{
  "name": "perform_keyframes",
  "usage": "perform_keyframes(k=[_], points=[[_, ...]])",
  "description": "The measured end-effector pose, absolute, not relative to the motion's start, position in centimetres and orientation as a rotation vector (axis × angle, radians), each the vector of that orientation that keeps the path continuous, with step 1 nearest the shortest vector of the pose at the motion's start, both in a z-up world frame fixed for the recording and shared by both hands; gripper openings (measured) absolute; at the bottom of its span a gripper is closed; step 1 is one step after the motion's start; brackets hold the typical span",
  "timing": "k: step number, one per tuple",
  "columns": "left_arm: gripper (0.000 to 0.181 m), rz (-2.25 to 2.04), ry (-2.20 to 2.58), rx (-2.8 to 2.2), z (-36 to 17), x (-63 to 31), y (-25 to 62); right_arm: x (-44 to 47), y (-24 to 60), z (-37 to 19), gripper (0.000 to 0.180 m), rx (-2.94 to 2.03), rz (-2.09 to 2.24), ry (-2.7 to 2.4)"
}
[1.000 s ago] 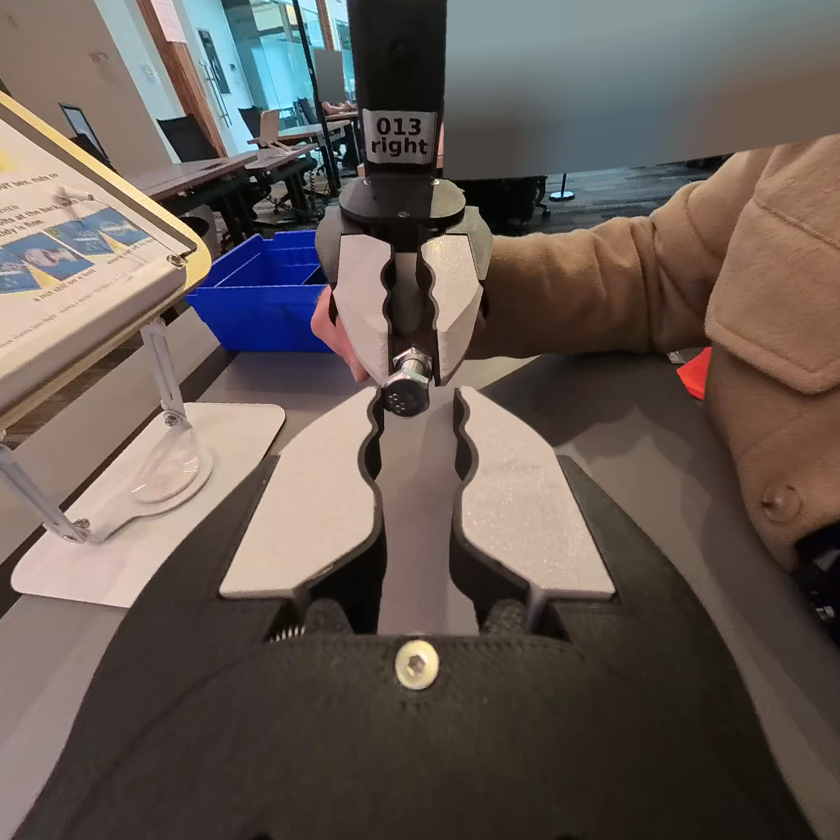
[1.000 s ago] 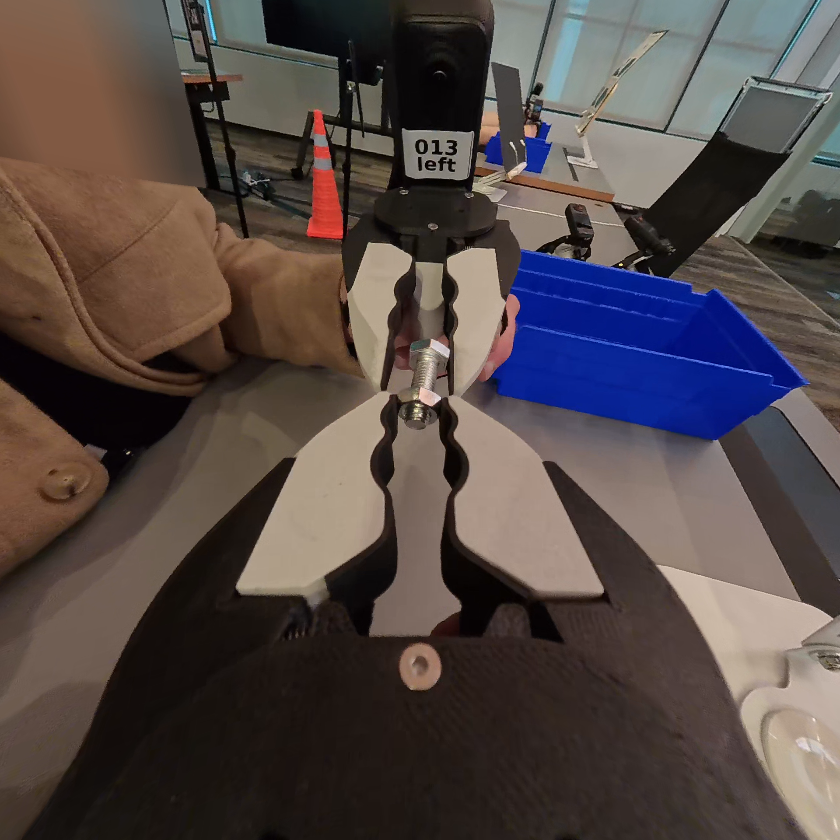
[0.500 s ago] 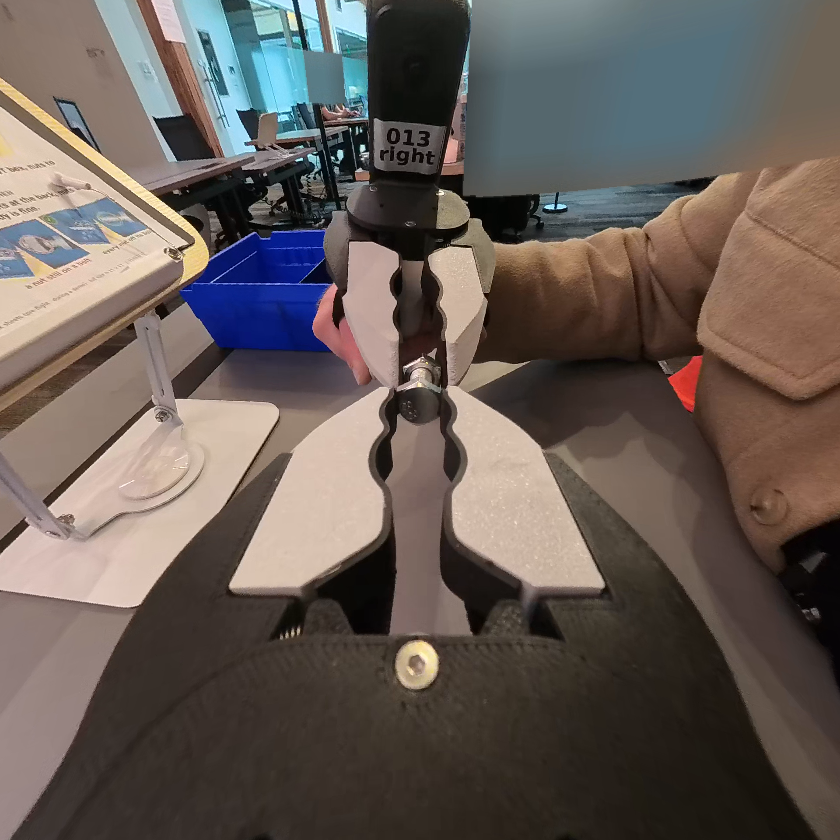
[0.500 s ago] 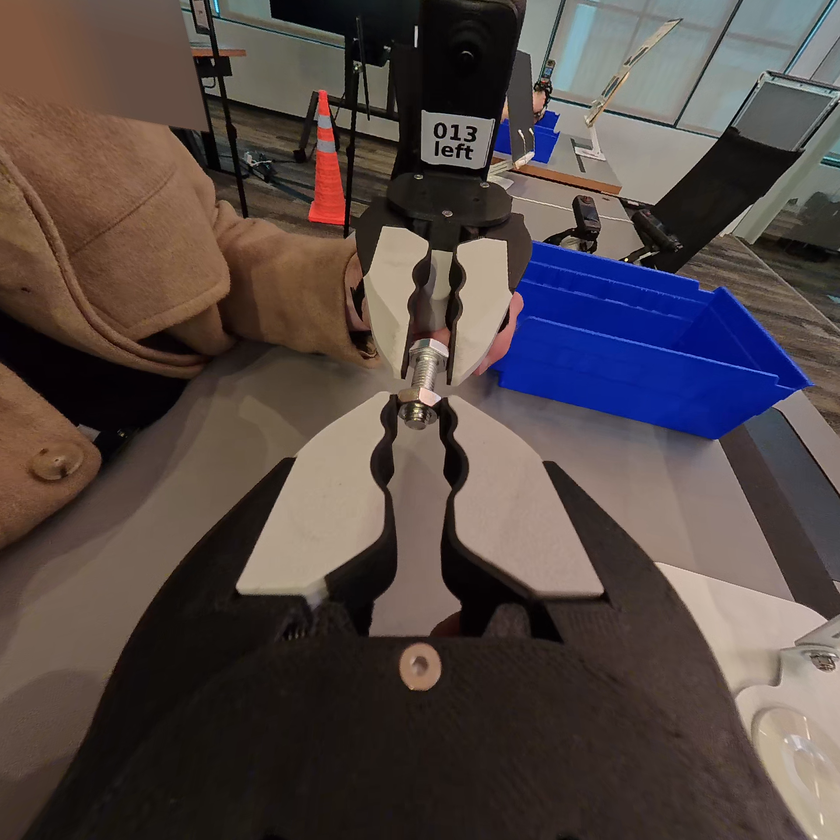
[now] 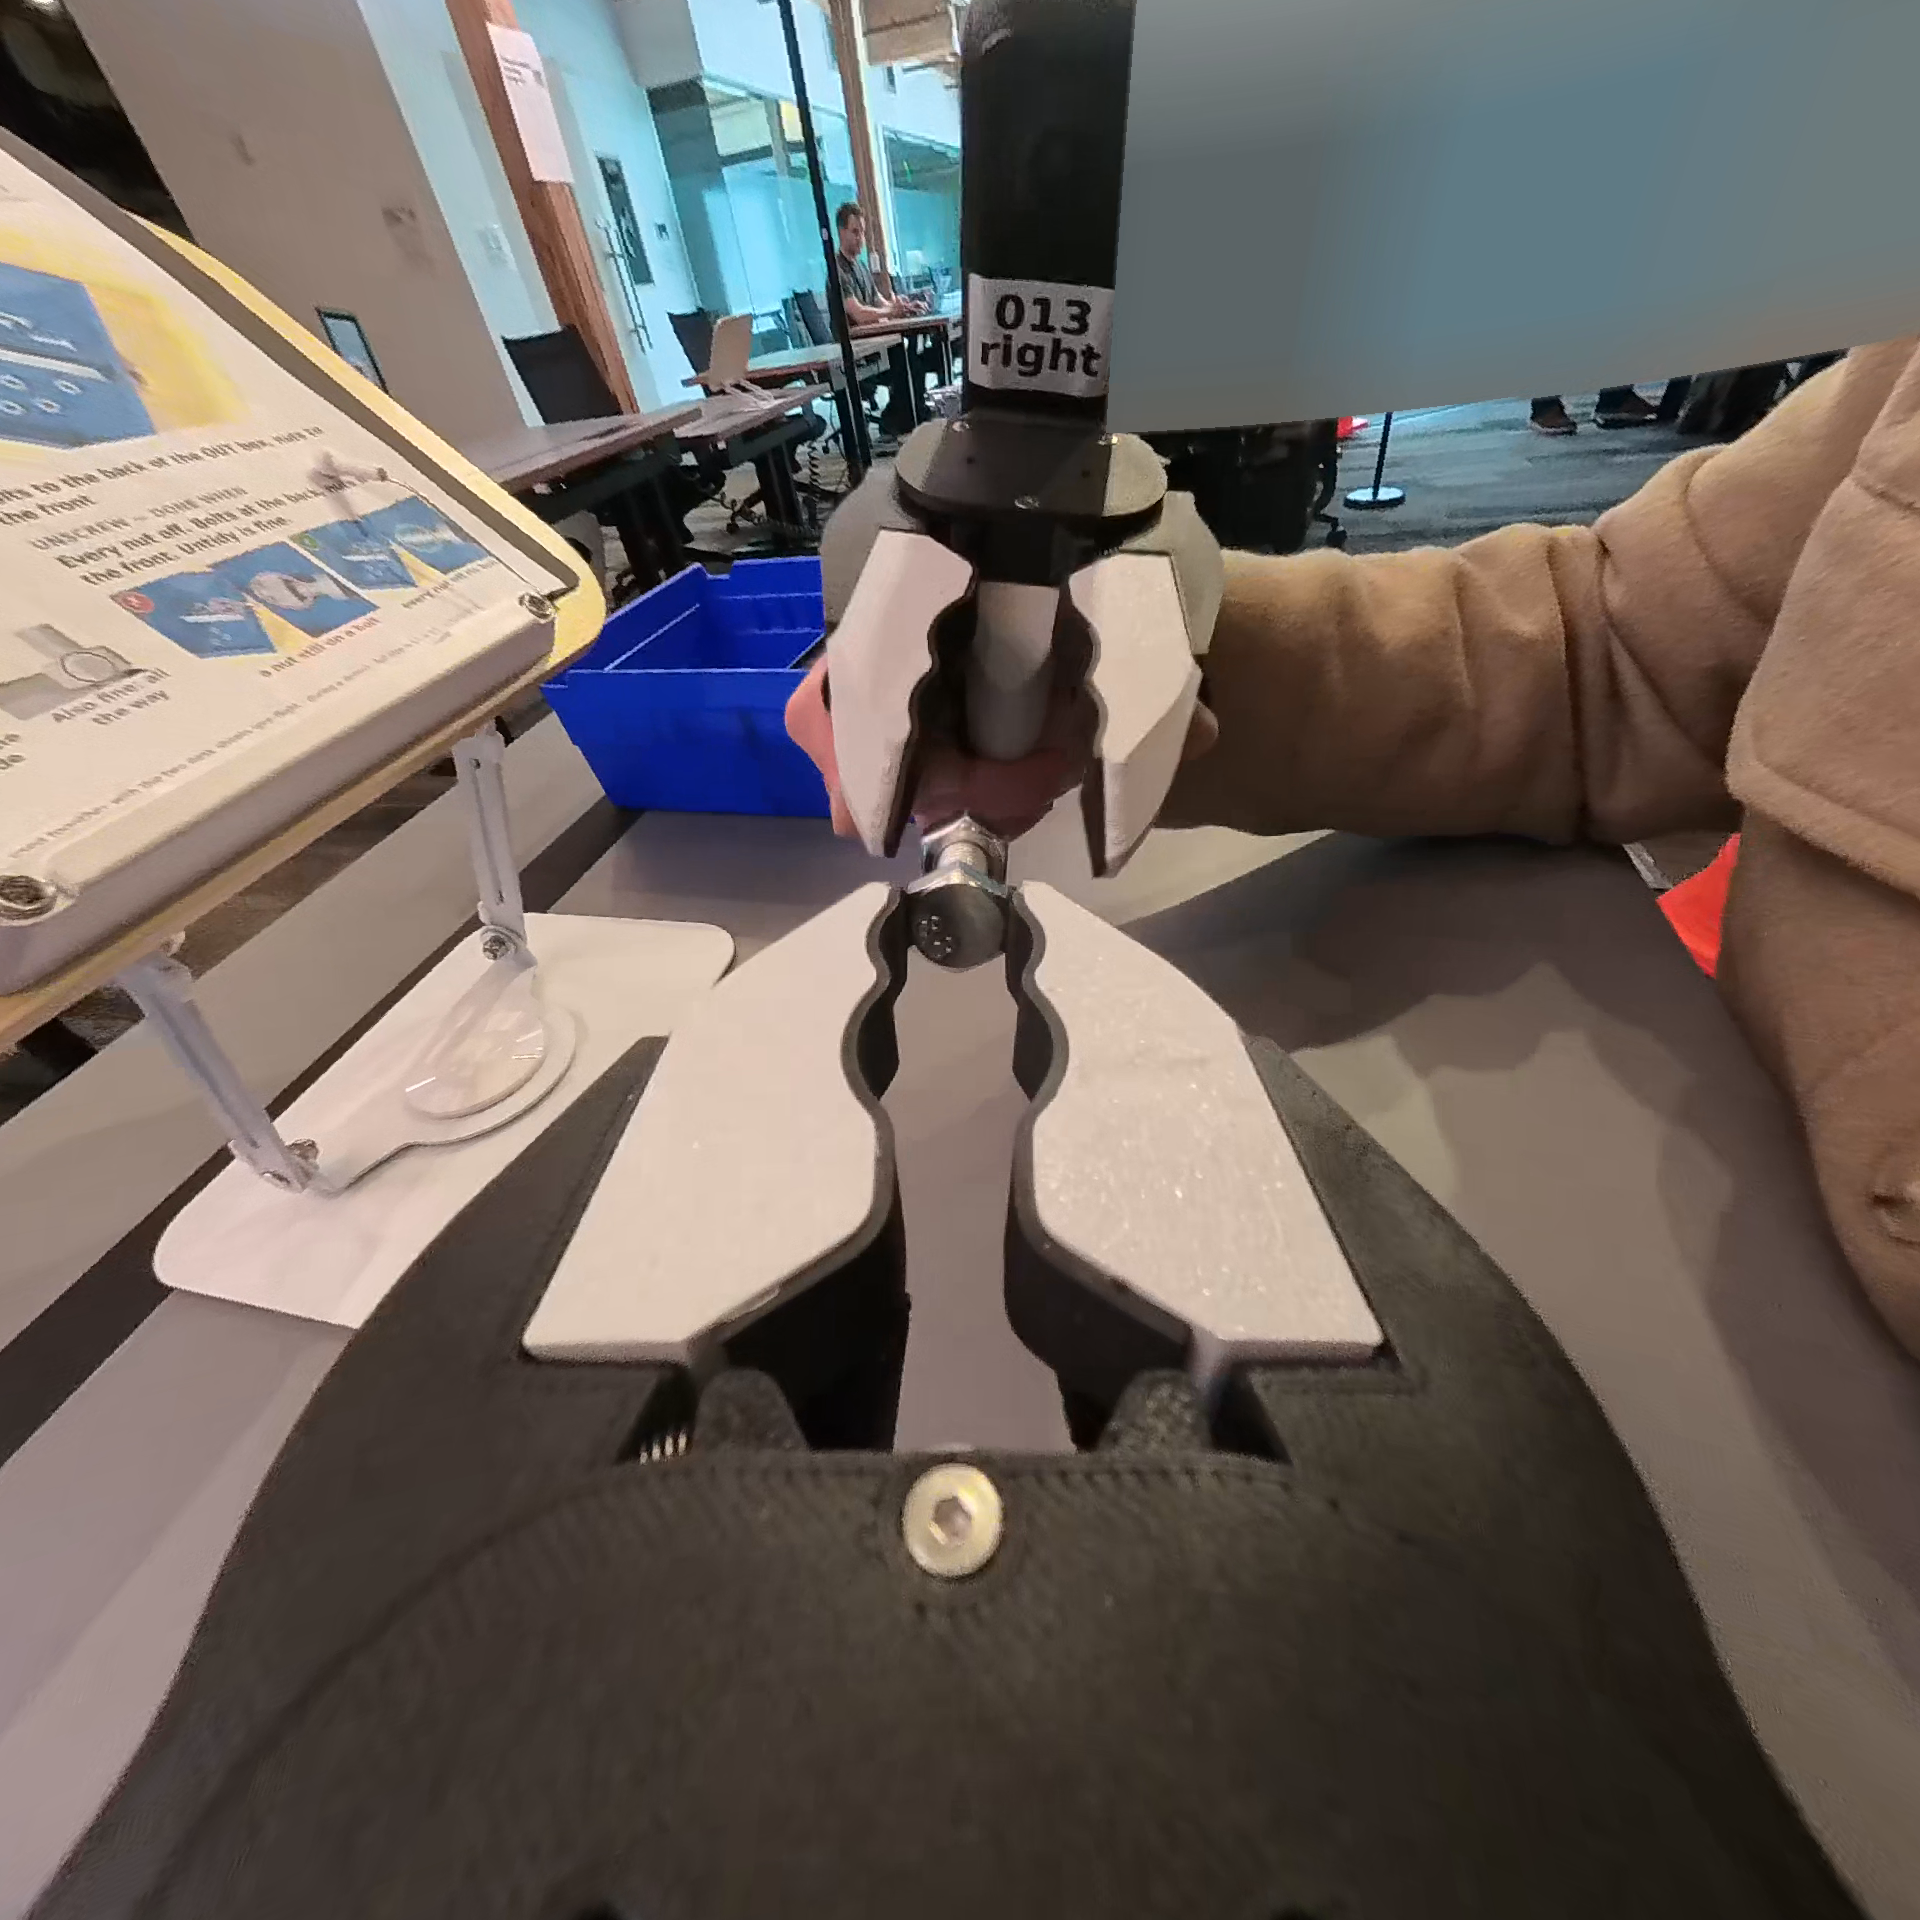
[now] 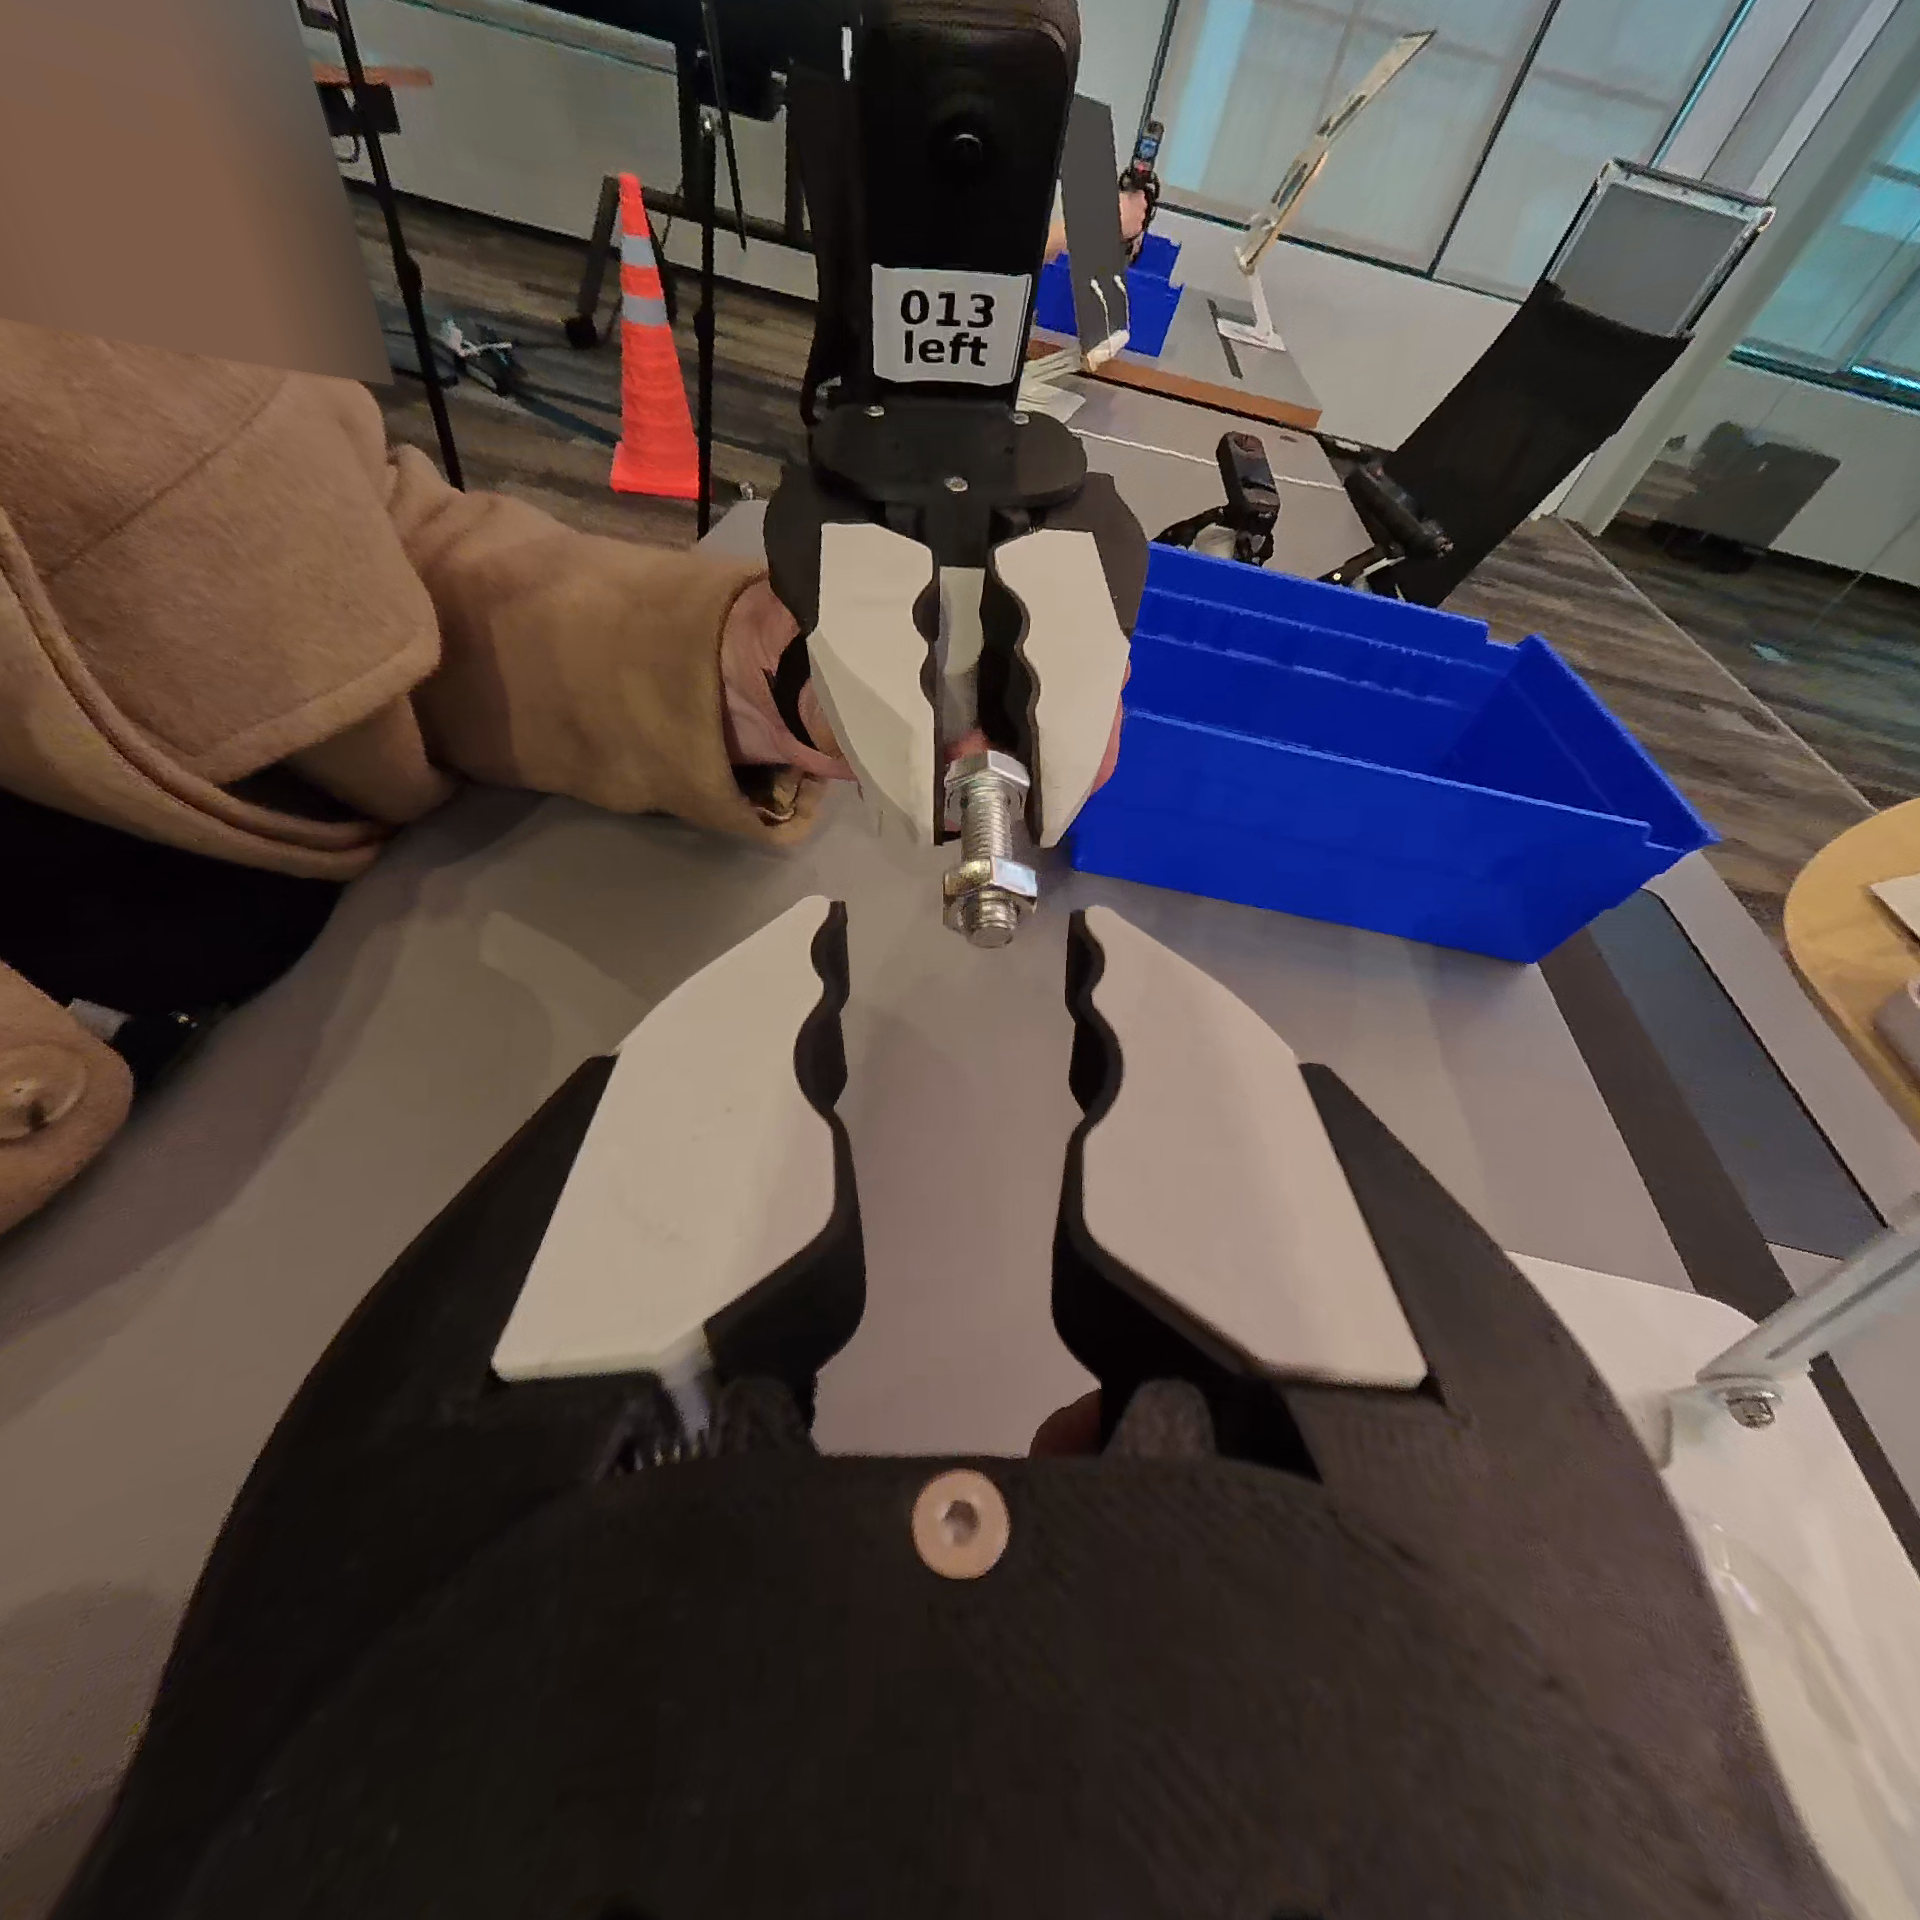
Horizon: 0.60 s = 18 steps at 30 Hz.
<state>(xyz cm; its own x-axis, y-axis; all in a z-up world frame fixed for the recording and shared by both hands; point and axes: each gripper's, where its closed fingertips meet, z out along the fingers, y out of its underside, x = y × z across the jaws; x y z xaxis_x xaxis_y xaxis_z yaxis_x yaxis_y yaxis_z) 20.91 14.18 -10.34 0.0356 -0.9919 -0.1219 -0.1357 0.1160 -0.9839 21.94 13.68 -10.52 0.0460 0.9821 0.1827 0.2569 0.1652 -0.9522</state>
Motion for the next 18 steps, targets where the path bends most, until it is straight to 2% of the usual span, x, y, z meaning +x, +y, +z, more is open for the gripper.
perform_keyframes(k=[10, 11, 12, 13, 15, 18], points=[[0.017, -1.003, 1.320, -1.250, -10.5, 20.9, 14.5, 21.3, 12.9, -10.2, 0.047, -1.269, 0.954, -1.409], [0.017, -0.999, 1.316, -1.254, -10.5, 20.9, 14.6, 21.4, 11.9, -9.3, 0.026, -1.212, 1.016, -1.418], [0.017, -0.950, 1.301, -1.277, -10.7, 20.7, 15.2, 21.6, 10.2, -8.4, 0.015, -1.144, 1.121, -1.452], [0.017, -0.937, 1.305, -1.287, -10.9, 20.7, 15.4, 21.8, 9.1, -7.7, 0.014, -1.110, 1.180, -1.477], [0.017, -1.012, 1.282, -1.255, -10.2, 20.6, 14.9, 22.0, 10.2, -7.5, 0.022, -1.130, 1.059, -1.452], [0.017, -0.998, 1.297, -1.232, -9.9, 20.6, 14.6, 22.4, 12.5, -7.8, 0.045, -1.208, 0.996, -1.372]])
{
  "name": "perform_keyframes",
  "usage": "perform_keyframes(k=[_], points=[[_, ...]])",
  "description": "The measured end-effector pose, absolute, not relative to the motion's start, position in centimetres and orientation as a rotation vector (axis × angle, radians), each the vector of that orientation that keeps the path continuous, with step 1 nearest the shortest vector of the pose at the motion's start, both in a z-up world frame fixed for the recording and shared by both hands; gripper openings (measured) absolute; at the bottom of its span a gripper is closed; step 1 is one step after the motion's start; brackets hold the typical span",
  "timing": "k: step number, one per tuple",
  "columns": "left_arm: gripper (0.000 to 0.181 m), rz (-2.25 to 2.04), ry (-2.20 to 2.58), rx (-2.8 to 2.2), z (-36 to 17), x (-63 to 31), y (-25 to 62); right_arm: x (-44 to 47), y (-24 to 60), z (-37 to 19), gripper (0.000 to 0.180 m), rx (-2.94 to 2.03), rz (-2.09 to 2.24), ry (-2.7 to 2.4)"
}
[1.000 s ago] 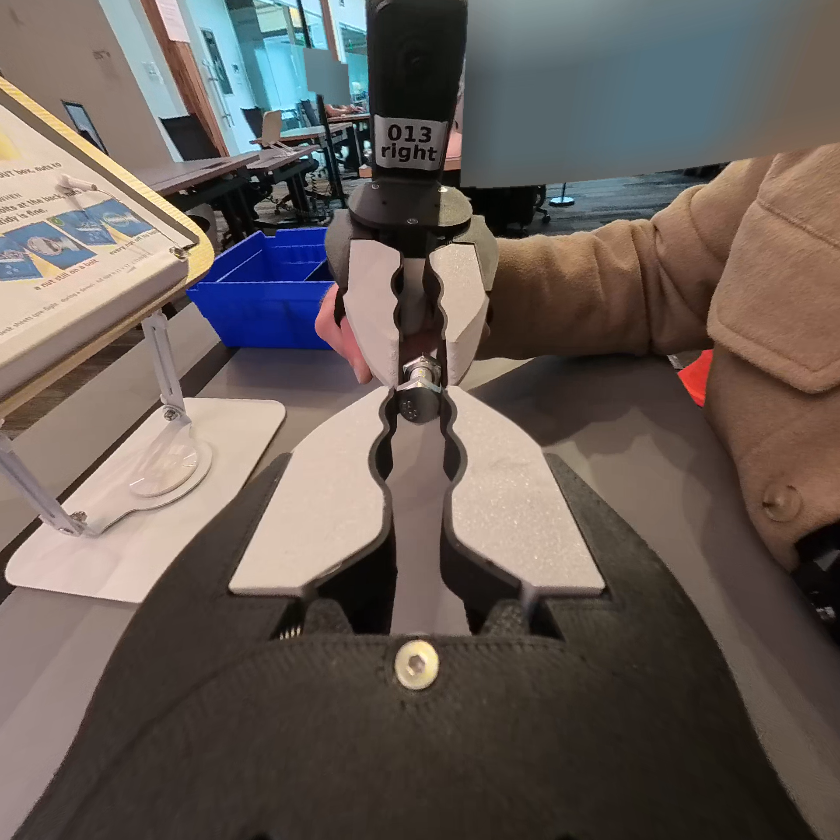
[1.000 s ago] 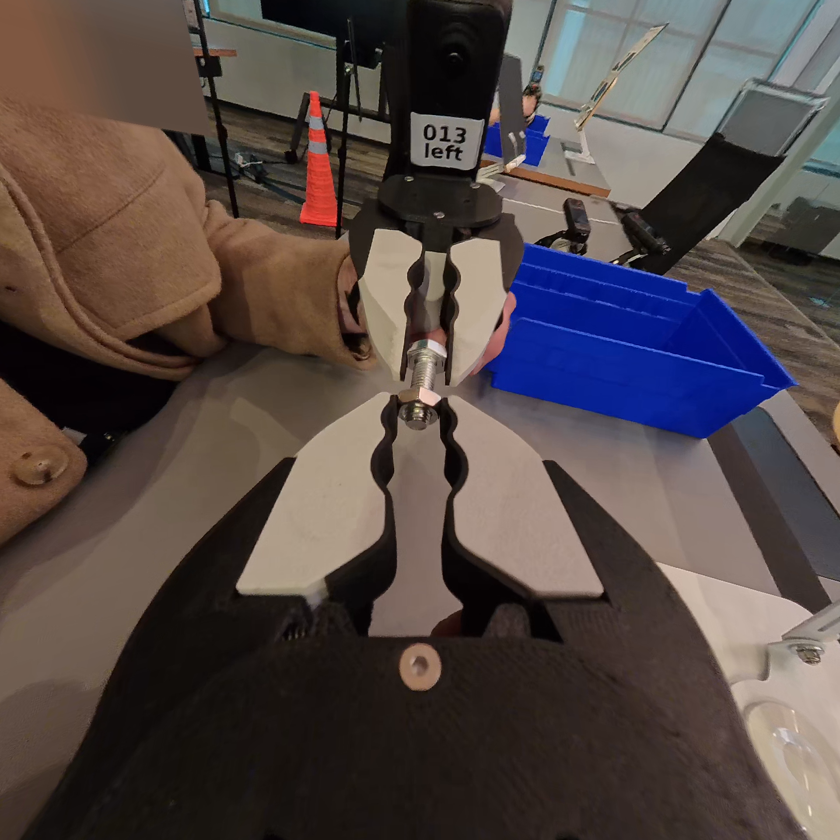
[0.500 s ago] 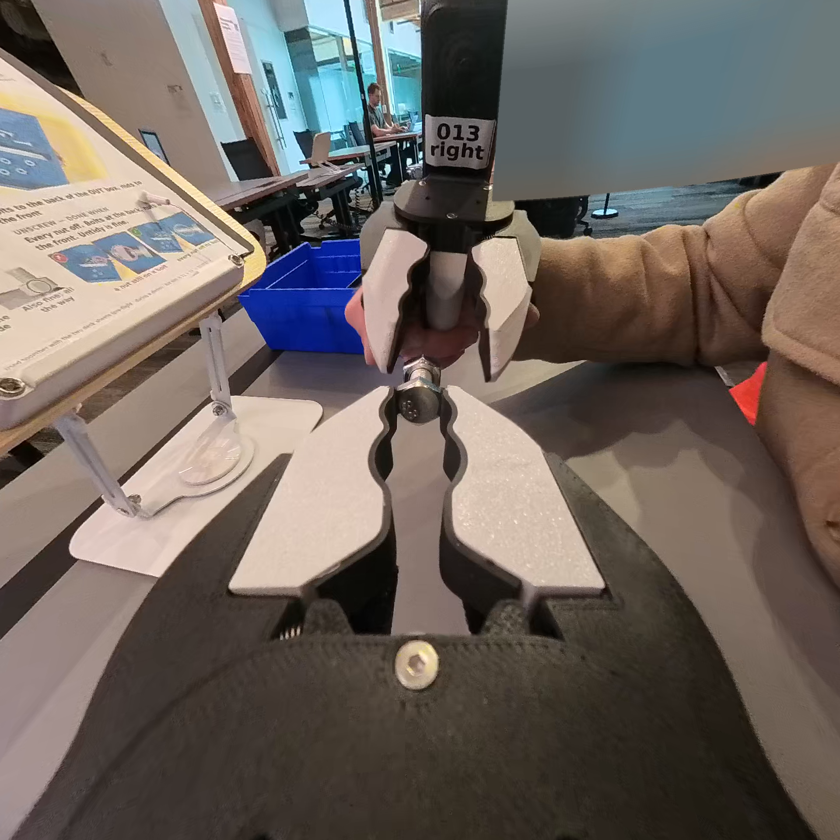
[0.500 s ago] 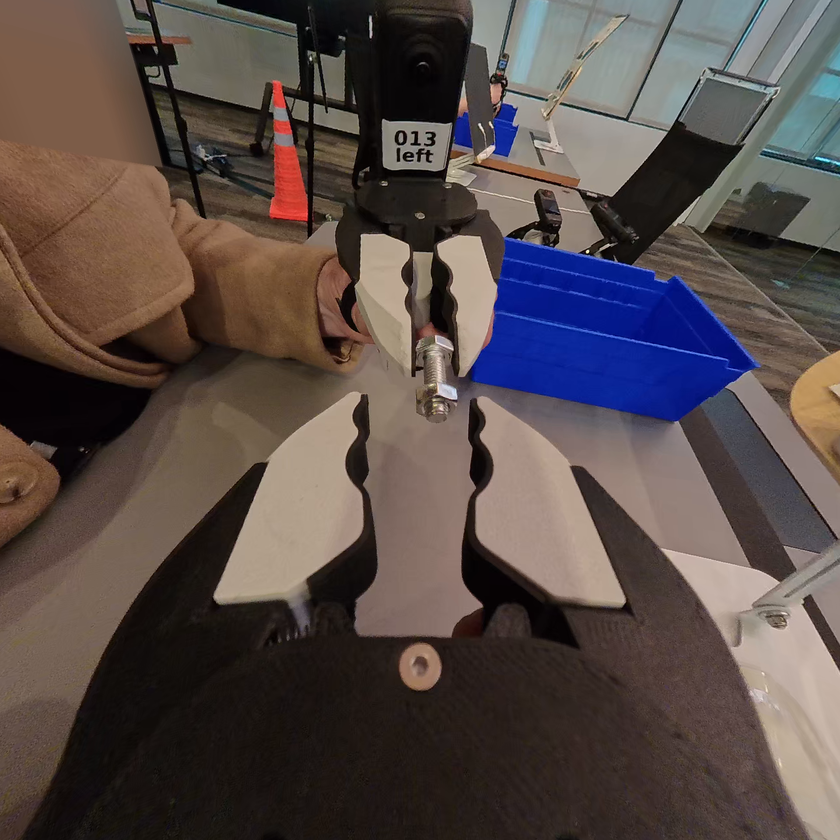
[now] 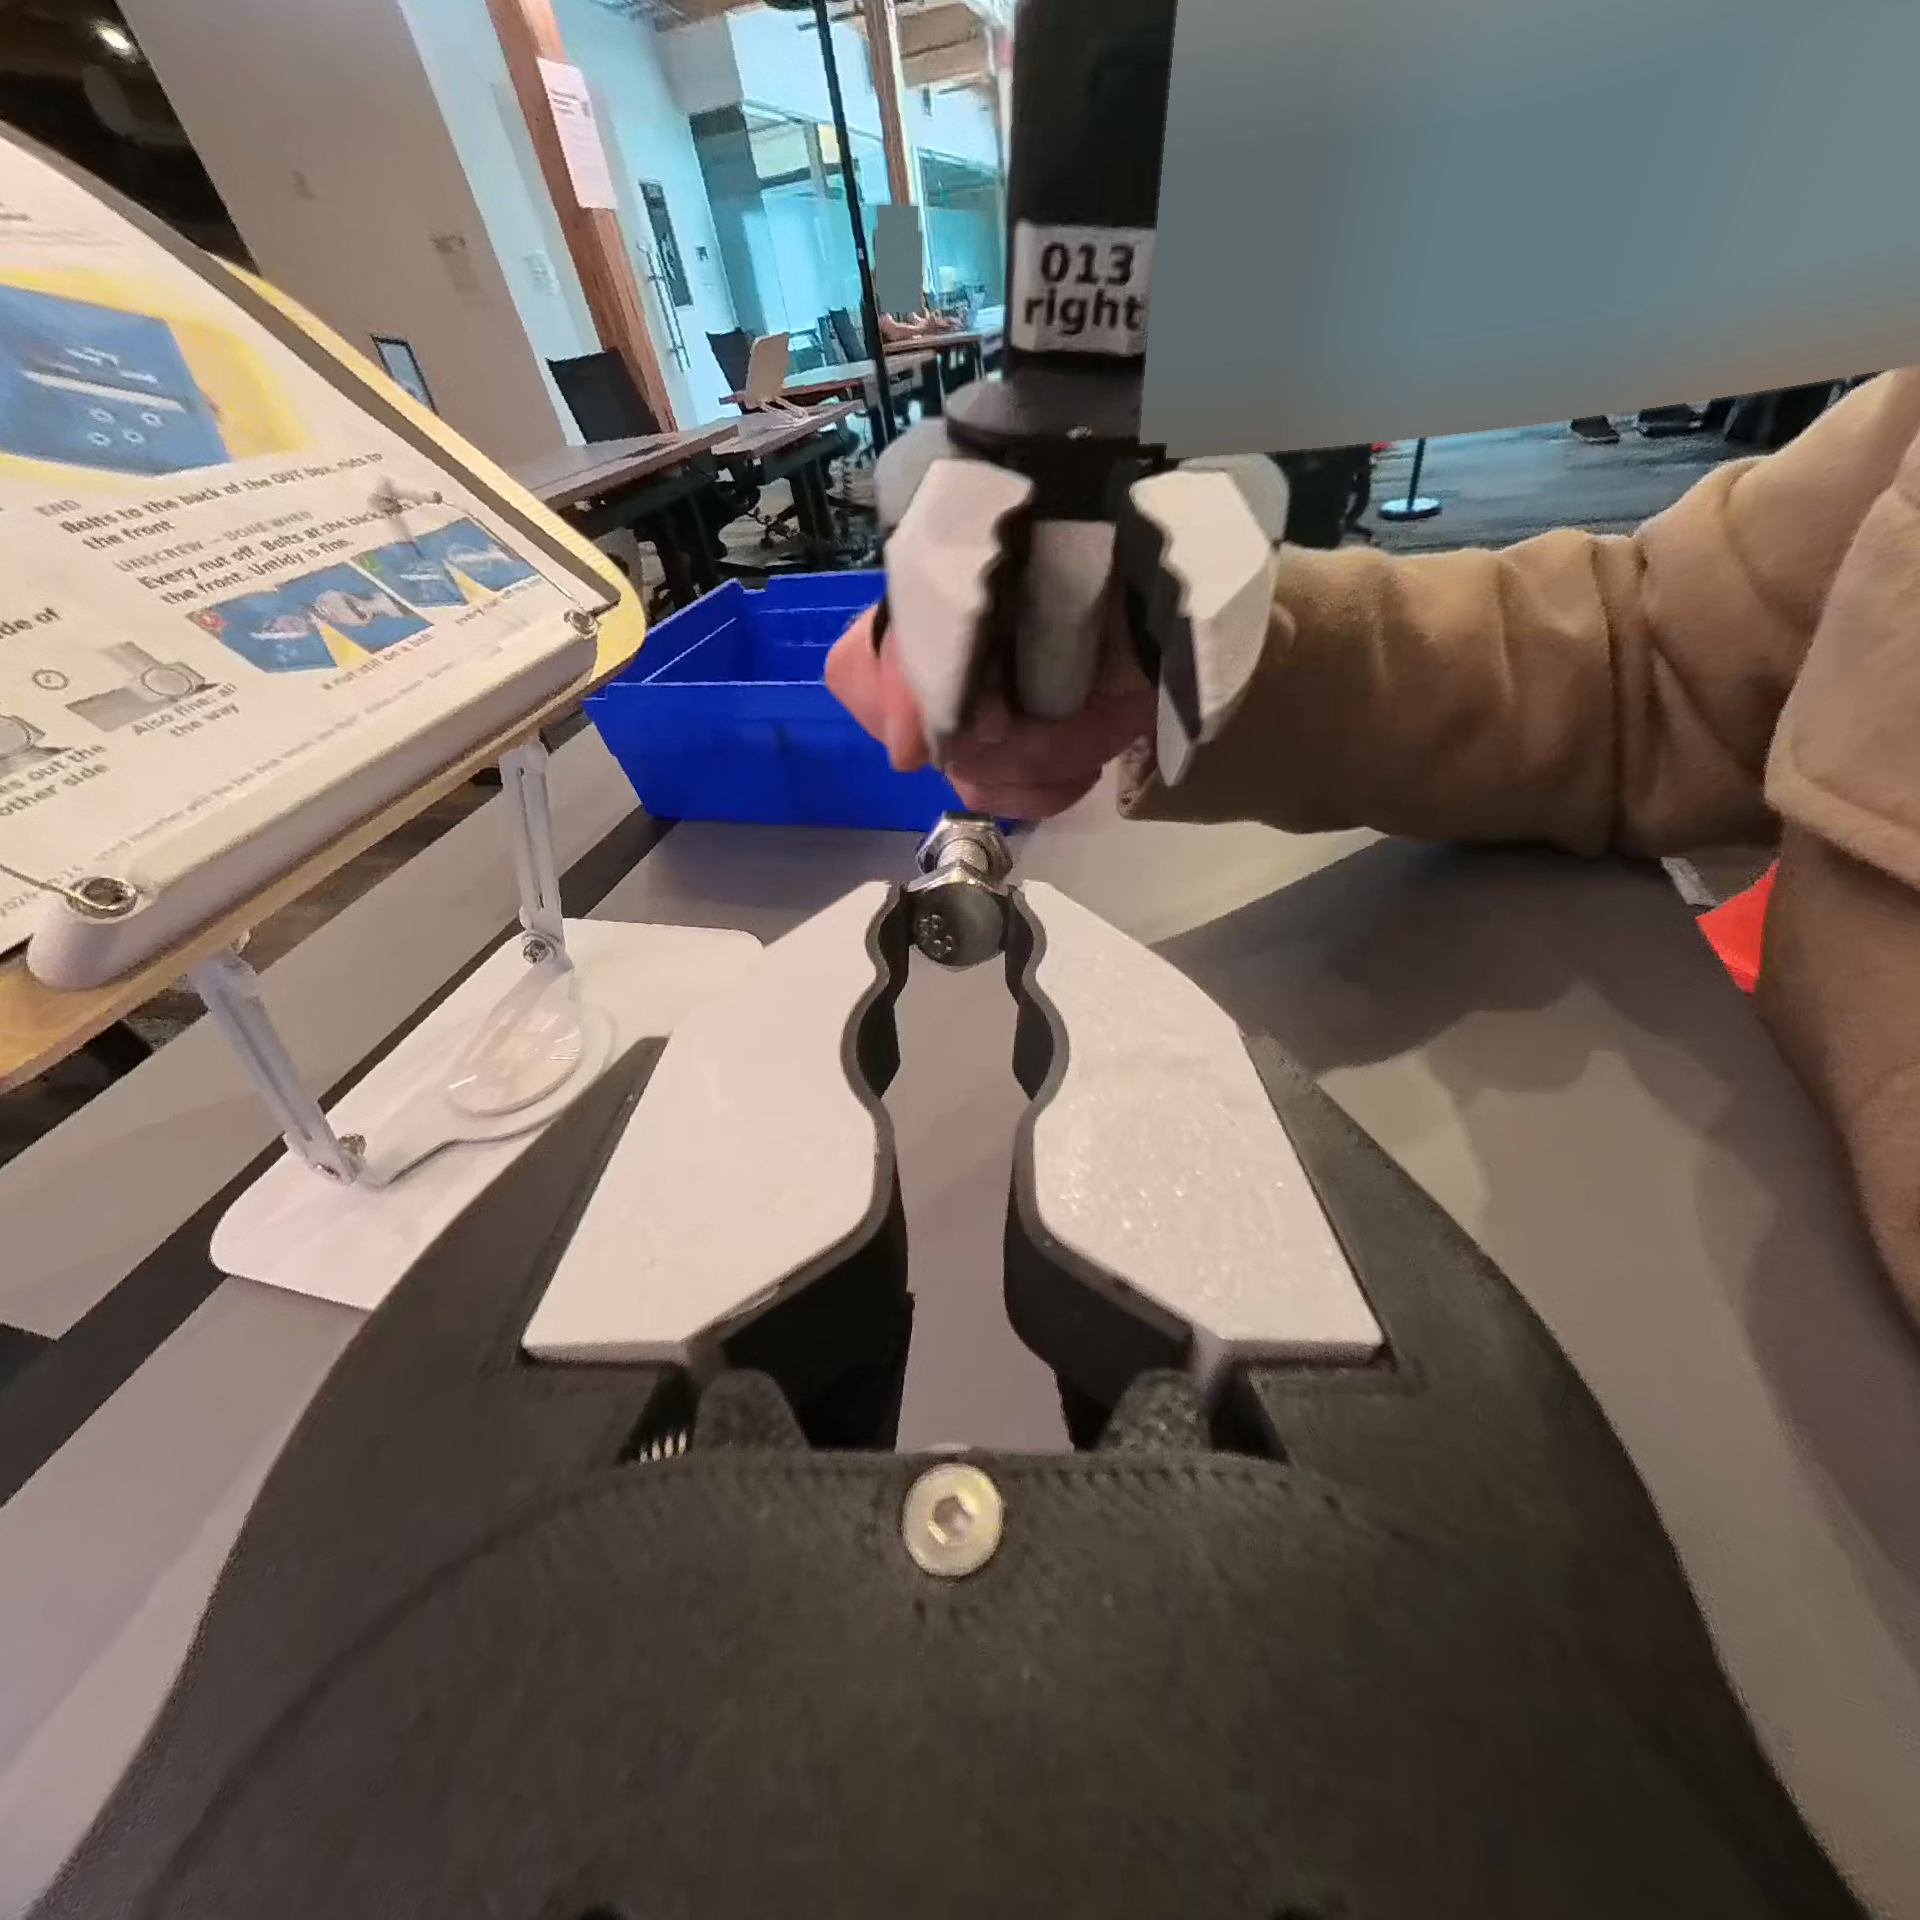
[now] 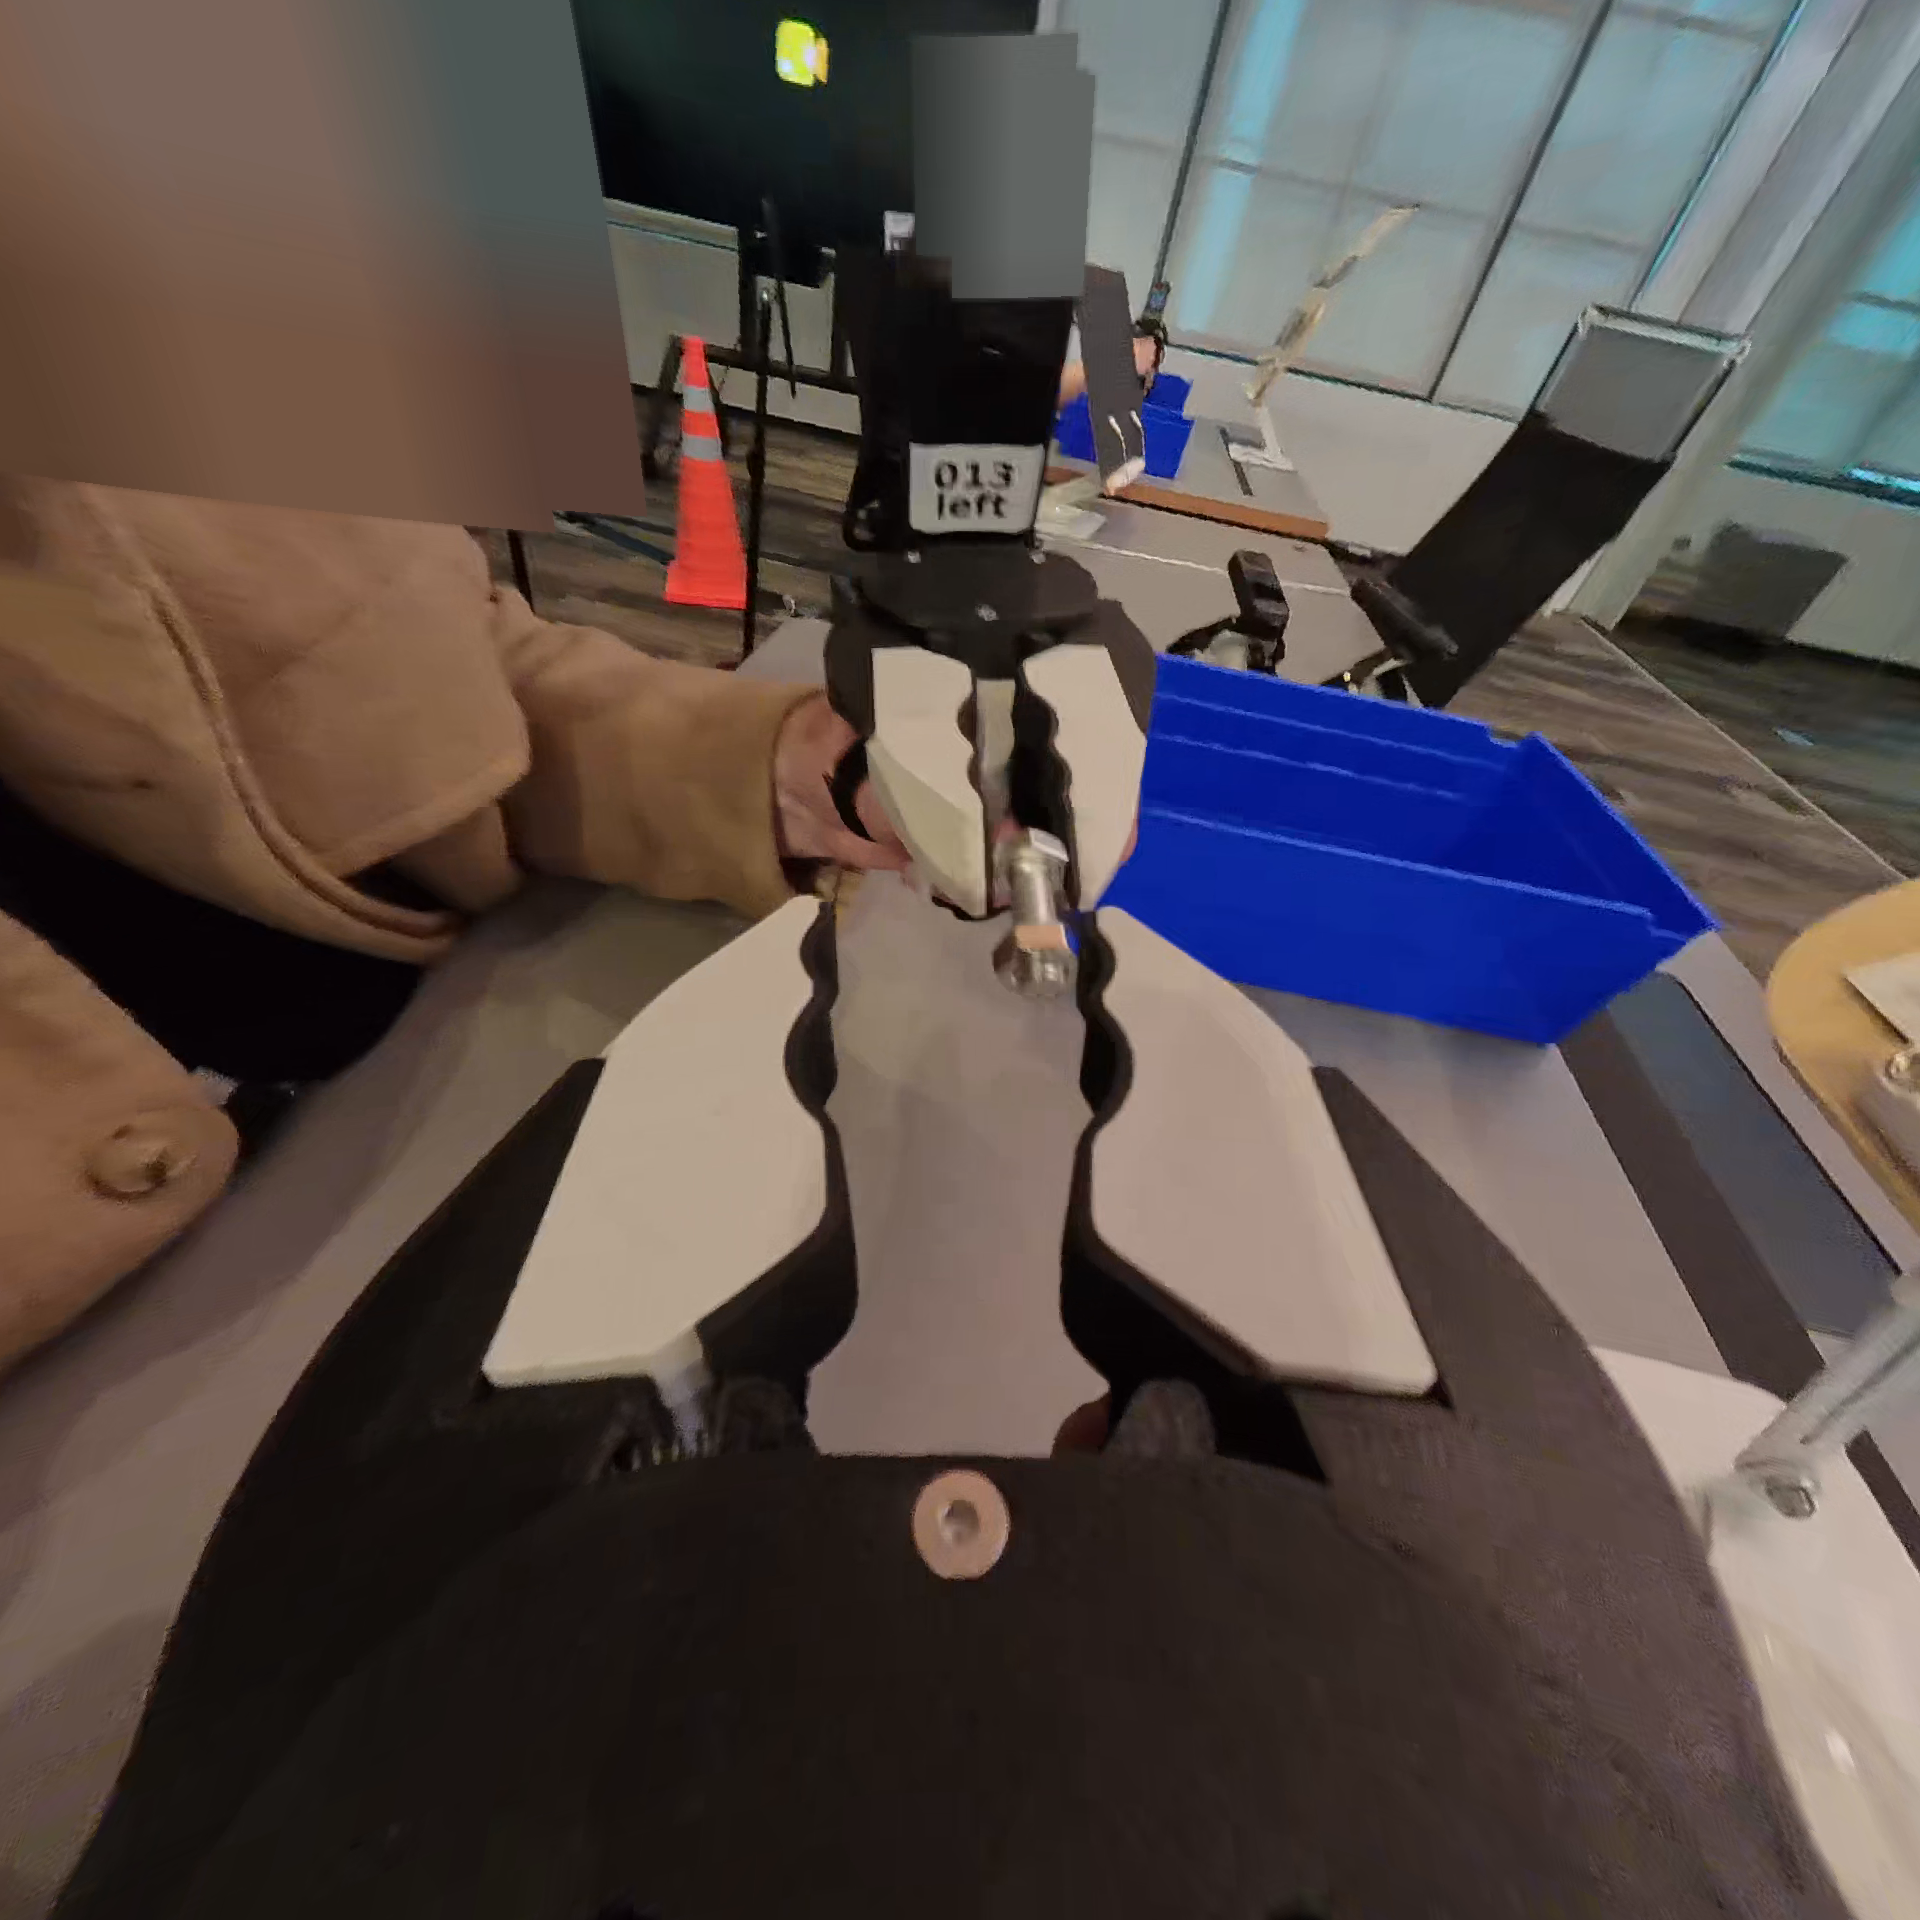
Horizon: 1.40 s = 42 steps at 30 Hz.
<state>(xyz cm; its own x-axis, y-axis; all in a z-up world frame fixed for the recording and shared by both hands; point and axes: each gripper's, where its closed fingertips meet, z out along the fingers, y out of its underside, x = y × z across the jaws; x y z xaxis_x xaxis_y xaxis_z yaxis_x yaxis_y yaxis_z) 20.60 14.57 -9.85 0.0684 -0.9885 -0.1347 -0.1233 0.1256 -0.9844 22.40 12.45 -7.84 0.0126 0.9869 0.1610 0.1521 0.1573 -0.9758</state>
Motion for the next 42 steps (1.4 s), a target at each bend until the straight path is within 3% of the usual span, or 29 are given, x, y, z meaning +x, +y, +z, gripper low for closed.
perform_keyframes(k=[10, 11, 12, 13, 18, 26, 32, 37, 42], points=[[0.017, -1.009, 1.291, -1.233, -9.9, 20.8, 14.5, 21.1, 12.7, -9.7, 0.056, -1.261, 1.029, -1.376], [0.017, -1.003, 1.290, -1.241, -10.0, 20.8, 14.6, 21.2, 11.9, -9.0, 0.041, -1.216, 1.076, -1.389], [0.017, -0.986, 1.289, -1.256, -10.2, 20.7, 14.8, 21.6, 9.8, -8.2, 0.011, -1.127, 1.178, -1.452], [0.017, -0.979, 1.283, -1.258, -10.2, 20.7, 15.0, 21.9, 8.6, -7.6, 0.010, -1.077, 1.235, -1.480], [0.017, -1.021, 1.284, -1.226, -9.6, 20.7, 14.4, 21.9, 13.2, -8.1, 0.051, -1.239, 1.051, -1.311], [0.017, -1.037, 1.282, -1.219, -9.6, 20.7, 14.3, 21.0, 12.4, -9.5, 0.056, -1.249, 1.065, -1.374], [0.017, -0.949, 1.334, -1.236, -10.3, 21.5, 14.0, 22.5, 11.0, -6.3, 0.033, -1.065, 1.189, -1.307], [0.017, -1.038, 1.271, -1.215, -9.3, 20.7, 14.2, 22.0, 12.9, -8.4, 0.051, -1.210, 0.987, -1.351], [0.017, -1.029, 1.272, -1.226, -9.5, 20.9, 14.3, 21.1, 12.9, -9.8, 0.054, -1.253, 0.975, -1.385]])
